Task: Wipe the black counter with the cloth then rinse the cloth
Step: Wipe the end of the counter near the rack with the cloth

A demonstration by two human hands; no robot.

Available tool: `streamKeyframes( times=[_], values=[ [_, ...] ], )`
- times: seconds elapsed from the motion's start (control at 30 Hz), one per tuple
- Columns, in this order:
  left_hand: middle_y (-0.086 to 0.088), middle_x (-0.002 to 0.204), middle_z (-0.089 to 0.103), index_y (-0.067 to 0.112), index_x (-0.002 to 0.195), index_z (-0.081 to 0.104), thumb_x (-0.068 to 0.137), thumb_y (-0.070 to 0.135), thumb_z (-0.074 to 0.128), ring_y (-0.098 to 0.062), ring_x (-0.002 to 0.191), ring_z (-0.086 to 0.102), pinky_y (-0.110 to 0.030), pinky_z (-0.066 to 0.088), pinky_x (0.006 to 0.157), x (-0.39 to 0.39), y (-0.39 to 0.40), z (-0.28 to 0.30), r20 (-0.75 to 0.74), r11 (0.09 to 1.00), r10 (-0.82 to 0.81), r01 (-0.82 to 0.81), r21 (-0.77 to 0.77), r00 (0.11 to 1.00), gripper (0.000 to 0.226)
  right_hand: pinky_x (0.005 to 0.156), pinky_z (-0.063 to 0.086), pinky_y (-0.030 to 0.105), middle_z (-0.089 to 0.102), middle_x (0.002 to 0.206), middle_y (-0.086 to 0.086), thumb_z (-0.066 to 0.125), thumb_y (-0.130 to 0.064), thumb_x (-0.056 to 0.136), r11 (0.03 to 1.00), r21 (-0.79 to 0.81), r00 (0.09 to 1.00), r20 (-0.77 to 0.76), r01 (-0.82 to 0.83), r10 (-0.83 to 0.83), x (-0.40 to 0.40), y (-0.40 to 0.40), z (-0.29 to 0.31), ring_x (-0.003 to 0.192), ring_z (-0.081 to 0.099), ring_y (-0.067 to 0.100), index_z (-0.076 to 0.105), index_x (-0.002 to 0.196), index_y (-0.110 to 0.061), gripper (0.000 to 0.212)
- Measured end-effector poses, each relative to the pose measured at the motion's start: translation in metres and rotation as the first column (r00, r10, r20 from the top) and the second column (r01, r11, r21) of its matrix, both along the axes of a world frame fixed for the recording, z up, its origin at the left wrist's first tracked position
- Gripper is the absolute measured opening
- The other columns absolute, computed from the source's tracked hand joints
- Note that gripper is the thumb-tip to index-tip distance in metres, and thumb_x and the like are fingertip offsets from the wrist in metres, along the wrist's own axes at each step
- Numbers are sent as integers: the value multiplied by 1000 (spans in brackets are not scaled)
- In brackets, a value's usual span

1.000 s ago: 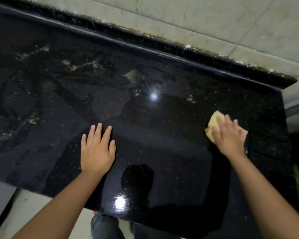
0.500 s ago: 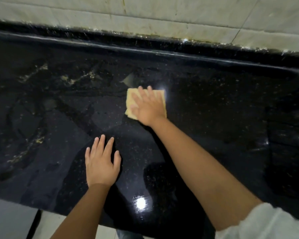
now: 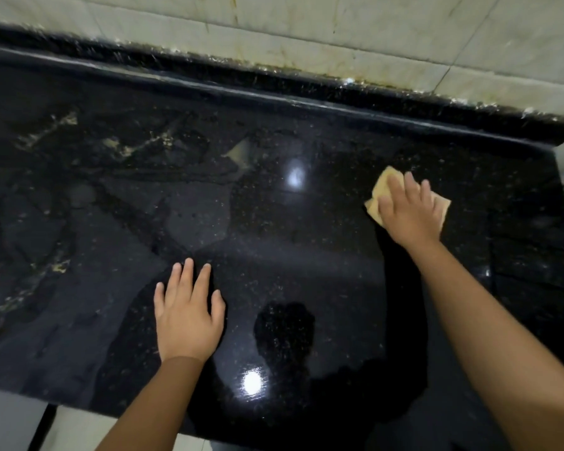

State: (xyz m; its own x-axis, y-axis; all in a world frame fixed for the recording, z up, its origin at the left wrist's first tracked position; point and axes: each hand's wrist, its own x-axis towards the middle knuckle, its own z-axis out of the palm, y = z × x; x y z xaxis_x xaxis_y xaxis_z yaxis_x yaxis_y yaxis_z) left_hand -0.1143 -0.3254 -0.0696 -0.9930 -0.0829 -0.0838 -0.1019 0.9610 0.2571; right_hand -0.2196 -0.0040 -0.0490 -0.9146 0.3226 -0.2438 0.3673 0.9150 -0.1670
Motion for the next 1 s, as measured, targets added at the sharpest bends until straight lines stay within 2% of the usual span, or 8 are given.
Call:
streamKeyframes(
  times=[0.13,0.37,0.43,0.5,0.6,0.7,0.8,1.0],
  values=[
    [-22,132,50,2,122,58,83,35,26,-39,127,42,-56,26,102,-1,1,2,10,1000,-2,2,4,1000,60,115,-2,45,-4,158,0,22,-40,98,998,-70,999,44,3,0,-54,-64,-5,144,-8,29,11,147,-25,53],
    [-21,137,45,4,125,55,83,39,23,-37,131,36,-54,22,106,0,-1,4,17,1000,-9,9,11,1000,64,114,7,43,8,157,-3,28,-41,97,794,-87,797,-16,-602,603,1,-183,-11,144,2,25,21,145,-31,49],
    [-22,136,46,2,125,54,84,38,22,-38,130,37,-56,24,104,0,0,5,23,1000,-27,27,-6,999,63,112,23,43,28,152,-3,31,-42,93,767,-38,767,-70,-640,637,36,-163,-9,142,23,24,39,138,-32,46],
    [-25,133,48,0,123,55,84,36,23,-41,127,40,-59,27,101,1,0,7,40,999,-41,41,-10,998,62,105,35,43,46,142,-2,29,-43,86,799,0,797,-78,-601,599,68,-120,-13,131,43,25,51,129,-32,50],
    [-31,123,53,-5,117,58,83,34,28,-47,118,47,-68,30,92,0,2,12,58,994,-85,89,-67,995,60,99,35,42,54,134,7,28,-43,81,885,96,889,-6,-456,458,92,-33,-15,120,53,33,50,130,-25,56],
    [-32,118,55,-3,116,59,83,36,30,-49,114,48,-71,28,89,-14,16,24,38,989,-124,126,-81,992,58,110,22,49,26,153,7,19,-48,88,991,54,992,42,-119,117,77,51,-9,140,22,33,30,143,-22,62],
    [-26,118,59,2,113,62,83,35,33,-45,112,53,-66,39,85,-35,45,29,19,967,-244,245,-71,970,53,114,9,50,10,157,4,26,-34,99,975,17,975,-16,222,-222,35,97,-2,143,5,32,21,146,-21,49],
    [-21,126,56,4,118,60,87,35,31,-41,119,49,-61,37,91,-76,84,10,-26,954,-292,290,-75,956,53,114,0,48,2,157,6,20,-36,99,895,-52,896,-25,442,-444,-79,81,6,143,-4,34,14,147,-19,51]
  ],
)
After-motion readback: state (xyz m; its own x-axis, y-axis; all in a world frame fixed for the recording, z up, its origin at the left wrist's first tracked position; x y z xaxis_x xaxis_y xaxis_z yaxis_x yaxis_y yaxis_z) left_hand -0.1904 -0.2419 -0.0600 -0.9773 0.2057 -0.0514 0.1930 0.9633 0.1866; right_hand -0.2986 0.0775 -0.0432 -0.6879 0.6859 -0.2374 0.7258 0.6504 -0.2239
